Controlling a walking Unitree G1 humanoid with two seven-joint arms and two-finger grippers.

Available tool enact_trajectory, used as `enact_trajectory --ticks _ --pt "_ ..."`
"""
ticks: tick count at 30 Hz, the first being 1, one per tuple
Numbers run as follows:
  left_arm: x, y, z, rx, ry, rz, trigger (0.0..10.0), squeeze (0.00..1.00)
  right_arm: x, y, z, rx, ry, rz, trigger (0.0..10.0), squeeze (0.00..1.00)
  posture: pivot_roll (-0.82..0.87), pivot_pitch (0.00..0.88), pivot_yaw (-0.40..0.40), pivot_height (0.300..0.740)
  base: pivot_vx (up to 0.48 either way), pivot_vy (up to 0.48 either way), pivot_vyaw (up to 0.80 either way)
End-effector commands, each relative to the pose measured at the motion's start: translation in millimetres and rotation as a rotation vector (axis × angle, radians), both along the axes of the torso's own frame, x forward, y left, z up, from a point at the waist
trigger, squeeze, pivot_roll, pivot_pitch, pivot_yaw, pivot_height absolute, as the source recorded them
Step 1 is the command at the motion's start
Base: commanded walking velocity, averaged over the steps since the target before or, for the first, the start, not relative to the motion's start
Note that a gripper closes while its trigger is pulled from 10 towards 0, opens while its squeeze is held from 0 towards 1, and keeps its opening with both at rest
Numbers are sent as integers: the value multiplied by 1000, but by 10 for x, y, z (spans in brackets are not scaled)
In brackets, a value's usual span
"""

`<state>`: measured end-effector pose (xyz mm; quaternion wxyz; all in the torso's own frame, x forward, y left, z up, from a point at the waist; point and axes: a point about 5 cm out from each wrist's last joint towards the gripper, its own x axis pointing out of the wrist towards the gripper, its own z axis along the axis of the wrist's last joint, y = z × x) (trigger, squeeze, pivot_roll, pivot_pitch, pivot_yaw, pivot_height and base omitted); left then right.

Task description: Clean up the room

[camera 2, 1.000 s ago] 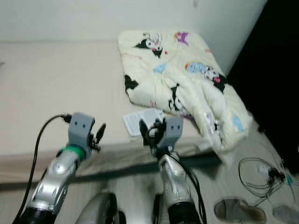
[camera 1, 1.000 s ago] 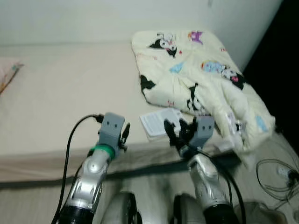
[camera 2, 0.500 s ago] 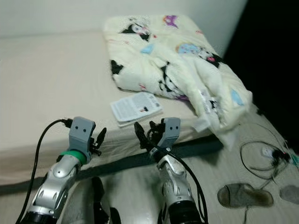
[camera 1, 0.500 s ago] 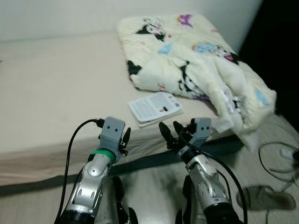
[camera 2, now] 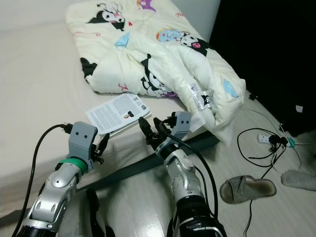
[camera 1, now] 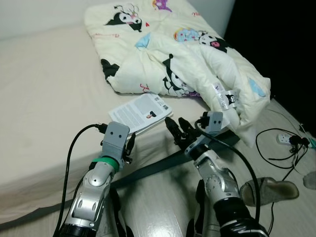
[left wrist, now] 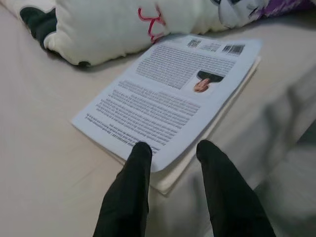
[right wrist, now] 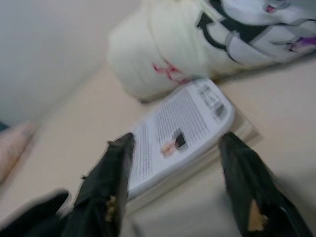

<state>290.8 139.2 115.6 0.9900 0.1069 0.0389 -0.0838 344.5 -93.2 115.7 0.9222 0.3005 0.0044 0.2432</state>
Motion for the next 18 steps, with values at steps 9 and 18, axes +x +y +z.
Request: enact_trajectory --ticks 9,18 --pt "24 321 380 18 -93 77 10000 0 155 120 -7 211 168 77 10000 0 143 158 91 460 0 0 0" --pt "-100 588 518 78 -110 107 10000 0 80 248 -250 210 291 -26 10000 0 206 196 82 460 0 0 0"
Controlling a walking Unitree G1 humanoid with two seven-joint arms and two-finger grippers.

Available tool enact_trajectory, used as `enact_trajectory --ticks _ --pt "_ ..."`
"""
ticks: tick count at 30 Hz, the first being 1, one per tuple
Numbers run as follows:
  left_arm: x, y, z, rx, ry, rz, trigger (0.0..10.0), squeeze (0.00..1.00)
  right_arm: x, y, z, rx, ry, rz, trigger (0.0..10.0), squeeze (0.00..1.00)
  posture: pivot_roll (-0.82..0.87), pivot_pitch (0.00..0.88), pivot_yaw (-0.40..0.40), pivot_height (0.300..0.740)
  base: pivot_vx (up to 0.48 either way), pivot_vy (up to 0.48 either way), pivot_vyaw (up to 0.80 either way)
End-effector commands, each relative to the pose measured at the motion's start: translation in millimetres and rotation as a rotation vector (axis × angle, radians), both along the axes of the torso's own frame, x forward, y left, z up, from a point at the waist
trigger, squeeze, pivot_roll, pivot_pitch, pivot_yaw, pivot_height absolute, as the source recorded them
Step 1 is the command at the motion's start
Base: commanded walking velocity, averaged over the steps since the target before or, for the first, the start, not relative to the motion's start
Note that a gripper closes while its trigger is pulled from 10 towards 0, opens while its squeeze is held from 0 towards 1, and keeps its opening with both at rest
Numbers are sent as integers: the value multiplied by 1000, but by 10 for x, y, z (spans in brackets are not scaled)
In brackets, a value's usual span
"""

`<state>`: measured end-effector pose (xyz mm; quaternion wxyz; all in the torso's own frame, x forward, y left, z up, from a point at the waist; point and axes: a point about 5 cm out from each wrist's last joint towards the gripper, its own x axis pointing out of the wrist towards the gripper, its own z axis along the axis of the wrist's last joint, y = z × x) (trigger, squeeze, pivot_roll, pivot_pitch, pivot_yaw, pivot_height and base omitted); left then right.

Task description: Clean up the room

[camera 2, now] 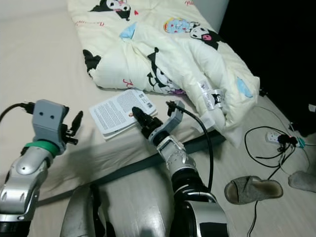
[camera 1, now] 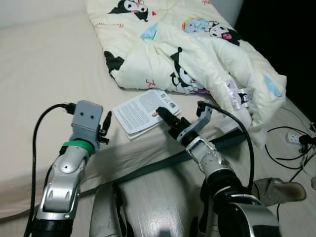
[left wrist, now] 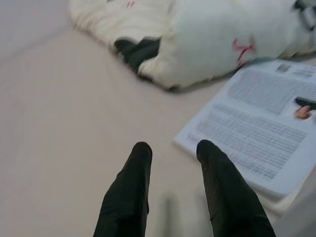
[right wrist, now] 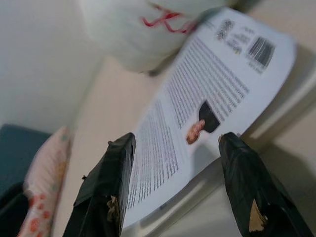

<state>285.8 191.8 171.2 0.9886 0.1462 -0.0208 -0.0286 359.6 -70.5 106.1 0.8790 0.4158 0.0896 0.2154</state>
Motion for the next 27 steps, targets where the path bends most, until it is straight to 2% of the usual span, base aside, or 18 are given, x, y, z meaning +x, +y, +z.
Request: enact_trajectory --ticks 1,7,13,16,18,27 --pt "-50 62 -39 4 27 14 10000 0 -72 21 -154 6 64 -41 10000 0 206 196 82 460 0 0 0" --pt "-101 67 -30 13 52 7 10000 0 -183 1 -385 13 161 -110 10000 0 211 220 110 460 0 0 0" --pt "-90 64 -3 19 61 -5 10000 0 -207 -65 -453 24 189 -142 10000 0 211 233 126 460 0 0 0" --pt "-85 67 14 23 63 -9 10000 0 -180 -144 -431 42 172 -153 10000 0 211 241 137 460 0 0 0" --pt "-95 57 24 23 69 -12 10000 0 -128 -200 -357 64 124 -126 10000 0 219 248 141 460 0 0 0" --pt "-165 72 35 31 83 -6 10000 0 -25 -138 -199 101 93 -60 10000 0 269 267 144 460 0 0 0"
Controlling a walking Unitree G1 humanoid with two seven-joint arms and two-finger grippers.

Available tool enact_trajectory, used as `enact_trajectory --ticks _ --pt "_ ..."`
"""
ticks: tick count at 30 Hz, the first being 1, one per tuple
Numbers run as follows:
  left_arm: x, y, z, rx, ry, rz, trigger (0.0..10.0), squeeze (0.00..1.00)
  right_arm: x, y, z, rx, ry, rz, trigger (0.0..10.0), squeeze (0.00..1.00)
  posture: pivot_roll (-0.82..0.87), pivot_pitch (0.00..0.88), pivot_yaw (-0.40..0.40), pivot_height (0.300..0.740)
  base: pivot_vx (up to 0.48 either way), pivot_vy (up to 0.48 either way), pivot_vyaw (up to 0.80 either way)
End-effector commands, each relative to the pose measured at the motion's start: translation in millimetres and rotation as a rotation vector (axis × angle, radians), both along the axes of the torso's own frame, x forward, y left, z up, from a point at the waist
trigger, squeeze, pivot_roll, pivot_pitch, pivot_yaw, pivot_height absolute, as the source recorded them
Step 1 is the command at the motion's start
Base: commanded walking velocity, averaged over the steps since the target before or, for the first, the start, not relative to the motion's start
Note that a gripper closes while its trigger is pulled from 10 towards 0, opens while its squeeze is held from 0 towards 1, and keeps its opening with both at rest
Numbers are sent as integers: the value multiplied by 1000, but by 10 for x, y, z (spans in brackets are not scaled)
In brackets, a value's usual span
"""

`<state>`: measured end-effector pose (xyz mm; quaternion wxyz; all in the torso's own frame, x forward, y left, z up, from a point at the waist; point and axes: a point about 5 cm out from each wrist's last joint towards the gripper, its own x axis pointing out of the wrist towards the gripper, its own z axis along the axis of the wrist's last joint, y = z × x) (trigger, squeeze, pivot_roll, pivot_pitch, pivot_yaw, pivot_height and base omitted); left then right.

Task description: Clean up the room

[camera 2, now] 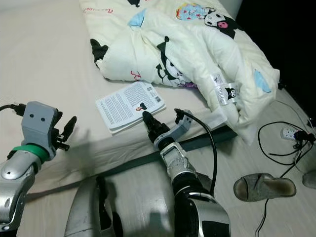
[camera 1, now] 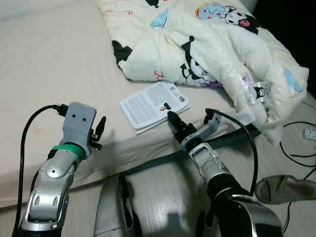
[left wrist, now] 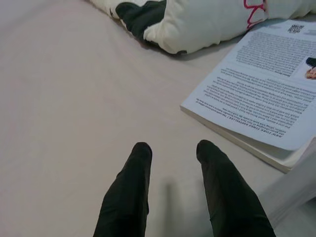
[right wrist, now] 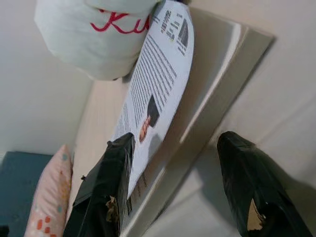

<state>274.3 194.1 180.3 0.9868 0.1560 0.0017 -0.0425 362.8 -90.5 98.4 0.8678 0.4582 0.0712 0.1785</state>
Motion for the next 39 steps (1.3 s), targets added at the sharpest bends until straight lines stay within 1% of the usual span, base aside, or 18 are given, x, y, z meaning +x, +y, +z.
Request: enact_trajectory --ticks 1,6,7,13,14,15,16,17,18,19,22,23,26,30,33,37,38,39 --pt "-70 63 -53 14 37 21 10000 0 -29 102 -70 26 64 48 10000 0 280 271 144 460 0 0 0" --pt "-119 95 -37 24 41 36 10000 0 31 230 76 58 31 107 10000 0 315 278 141 460 0 0 0" --pt "-149 108 -31 28 43 45 10000 0 52 312 152 89 14 142 10000 0 330 278 141 460 0 0 0" --pt "-183 121 -29 30 46 55 10000 0 84 393 259 159 6 176 10000 0 336 277 142 460 0 0 0" --pt "-187 119 -31 29 48 55 10000 0 89 410 284 179 2 188 8745 0 334 277 142 460 0 0 0" --pt "-189 117 -33 29 49 55 10000 0 92 423 302 192 0 197 8118 0 334 277 142 460 0 0 0" --pt "-189 117 -33 29 49 55 10000 0 92 423 302 192 0 197 8118 0 334 277 142 460 0 0 0" --pt "-187 109 -33 28 51 55 10000 0 98 433 322 197 -5 207 3765 0 328 275 142 460 0 0 0" --pt "-180 98 -35 26 53 53 10000 0 104 439 344 198 -16 215 627 0 322 273 142 460 0 0 0" --pt "-174 91 -35 25 53 52 10000 0 111 443 370 201 -31 222 0 0 322 273 142 460 0 0 0" --pt "-156 74 -38 19 54 49 10000 0 136 433 448 229 -69 233 0 0 310 268 137 460 0 0 0" --pt "-126 50 -47 11 54 47 10000 0 177 398 563 271 -117 234 0 0 288 256 129 460 0 0 0" --pt "-114 39 -49 6 52 45 10000 0 193 384 605 285 -133 232 0 0 288 256 129 460 0 0 0" --pt "-18 -39 -73 -20 41 35 10000 0 270 301 804 325 -193 221 0 0 240 219 106 460 0 0 0" --pt "21 -74 -77 -33 32 30 10000 0 287 298 891 296 -237 245 0 0 223 202 97 460 0 0 0" --pt "75 -120 -72 -51 17 25 10000 0 298 319 1035 211 -333 303 0 0 194 175 82 460 0 0 0" --pt "117 -149 -64 -63 6 24 10000 0 301 329 1134 148 -401 343 0 0 167 147 67 460 0 0 0" --pt "117 -149 -64 -63 6 24 10000 0 301 329 1134 148 -401 343 0 0 167 147 67 460 0 0 0"
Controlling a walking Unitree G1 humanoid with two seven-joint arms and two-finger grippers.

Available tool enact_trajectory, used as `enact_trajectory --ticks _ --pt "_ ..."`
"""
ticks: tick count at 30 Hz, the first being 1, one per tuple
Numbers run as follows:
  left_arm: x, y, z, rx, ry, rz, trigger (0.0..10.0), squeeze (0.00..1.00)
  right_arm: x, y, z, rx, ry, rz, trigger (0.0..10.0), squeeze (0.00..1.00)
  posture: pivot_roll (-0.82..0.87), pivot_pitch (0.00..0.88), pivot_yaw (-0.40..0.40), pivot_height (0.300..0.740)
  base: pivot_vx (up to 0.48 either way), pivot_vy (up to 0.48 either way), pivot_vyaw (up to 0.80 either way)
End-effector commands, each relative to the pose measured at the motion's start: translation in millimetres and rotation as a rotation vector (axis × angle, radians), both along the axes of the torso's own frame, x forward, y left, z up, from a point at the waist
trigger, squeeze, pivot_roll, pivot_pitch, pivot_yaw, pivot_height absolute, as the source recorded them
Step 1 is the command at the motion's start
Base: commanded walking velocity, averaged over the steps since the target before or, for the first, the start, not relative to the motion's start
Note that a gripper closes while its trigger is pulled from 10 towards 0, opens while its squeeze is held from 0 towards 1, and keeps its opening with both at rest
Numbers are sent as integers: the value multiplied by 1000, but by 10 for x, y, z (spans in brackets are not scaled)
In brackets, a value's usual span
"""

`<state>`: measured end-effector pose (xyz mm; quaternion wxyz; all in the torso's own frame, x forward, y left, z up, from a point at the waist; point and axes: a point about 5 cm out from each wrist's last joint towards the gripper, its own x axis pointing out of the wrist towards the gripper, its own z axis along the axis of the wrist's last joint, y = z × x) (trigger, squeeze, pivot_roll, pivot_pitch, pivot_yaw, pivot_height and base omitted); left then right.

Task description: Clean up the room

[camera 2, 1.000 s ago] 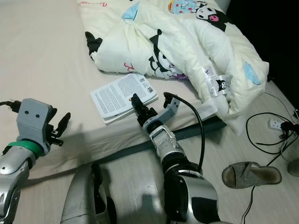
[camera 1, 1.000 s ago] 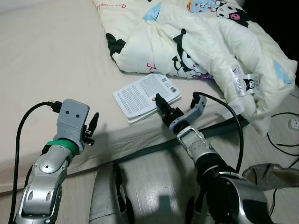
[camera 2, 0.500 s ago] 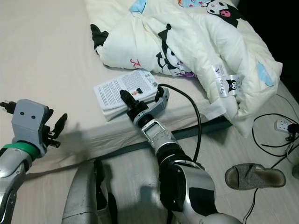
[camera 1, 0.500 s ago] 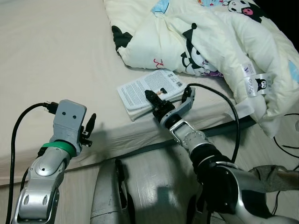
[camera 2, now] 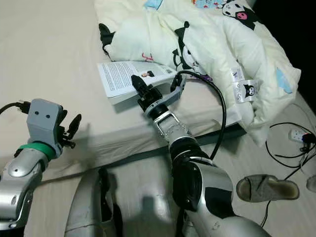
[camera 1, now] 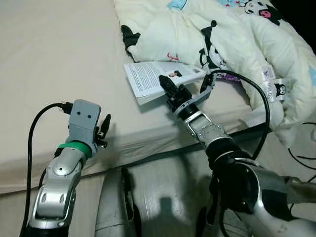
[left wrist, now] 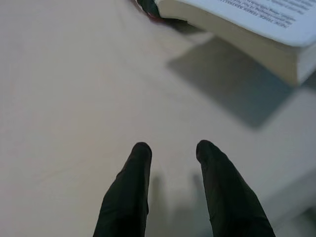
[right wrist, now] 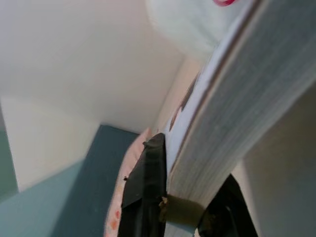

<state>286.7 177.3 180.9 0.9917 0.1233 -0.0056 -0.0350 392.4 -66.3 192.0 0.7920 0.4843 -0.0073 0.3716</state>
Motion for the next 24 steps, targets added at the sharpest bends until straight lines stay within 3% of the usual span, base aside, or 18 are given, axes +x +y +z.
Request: enact_trajectory --ticks 1,2,3,5,7,8,9,10,11,12,14,15,17,19,20,22,24 --pt "42 -11 -42 -12 1 12 10000 0 3 104 322 -78 -205 71 0 0 144 127 55 460 0 0 0" --pt "42 -11 -42 -12 1 12 10000 0 3 104 322 -78 -205 71 0 0 144 127 55 460 0 0 0" --pt "135 -64 96 -50 -63 13 10000 0 -43 167 501 -298 -417 118 0 0 108 90 32 460 0 0 0" --pt "135 -64 96 -50 -63 13 10000 0 -43 167 501 -298 -417 118 0 0 108 90 32 460 0 0 0" --pt "185 -107 201 -74 -109 11 10000 0 -89 190 509 -473 -533 121 0 0 95 72 16 460 0 0 0" --pt "185 -107 201 -74 -109 11 10000 0 -89 190 509 -473 -533 121 0 0 95 72 16 460 0 0 0" --pt "198 -127 249 -84 -130 10 10000 0 -101 160 437 -568 -548 92 0 0 81 61 7 460 0 0 0" --pt "203 -135 297 -97 -150 14 10000 0 -112 81 306 -696 -550 32 10000 0 68 54 -3 460 0 0 0" --pt "203 -135 297 -97 -150 14 10000 0 -112 81 306 -696 -550 32 10000 0 68 54 -3 460 0 0 0" --pt "206 -141 327 -106 -162 17 10000 0 -126 26 216 -780 -552 -7 10000 0 65 52 -5 460 0 0 0" --pt "185 -137 361 -106 -185 20 10000 0 -190 -190 43 -866 -518 -129 10000 0 39 39 -19 460 0 0 0" --pt "176 -134 366 -102 -191 20 10000 0 -222 -267 0 -878 -505 -169 10000 0 39 39 -19 460 0 0 0" --pt "176 -134 366 -102 -191 20 10000 0 -222 -267 0 -878 -505 -169 10000 0 39 39 -19 460 0 0 0" --pt "140 -82 351 -88 -198 37 10000 0 -385 -515 -131 -871 -436 -324 10000 0 3 17 -13 460 0 0 0" --pt "140 -82 351 -88 -198 37 10000 0 -385 -515 -131 -871 -436 -324 10000 0 3 17 -13 460 0 0 0" --pt "95 -4 305 -75 -186 60 10000 0 -606 -752 -274 -892 -361 -483 10000 0 -25 6 0 460 0 0 0" --pt "75 44 265 -58 -180 74 10000 0 -702 -839 -336 -936 -347 -547 10000 0 -41 2 7 460 0 0 0"
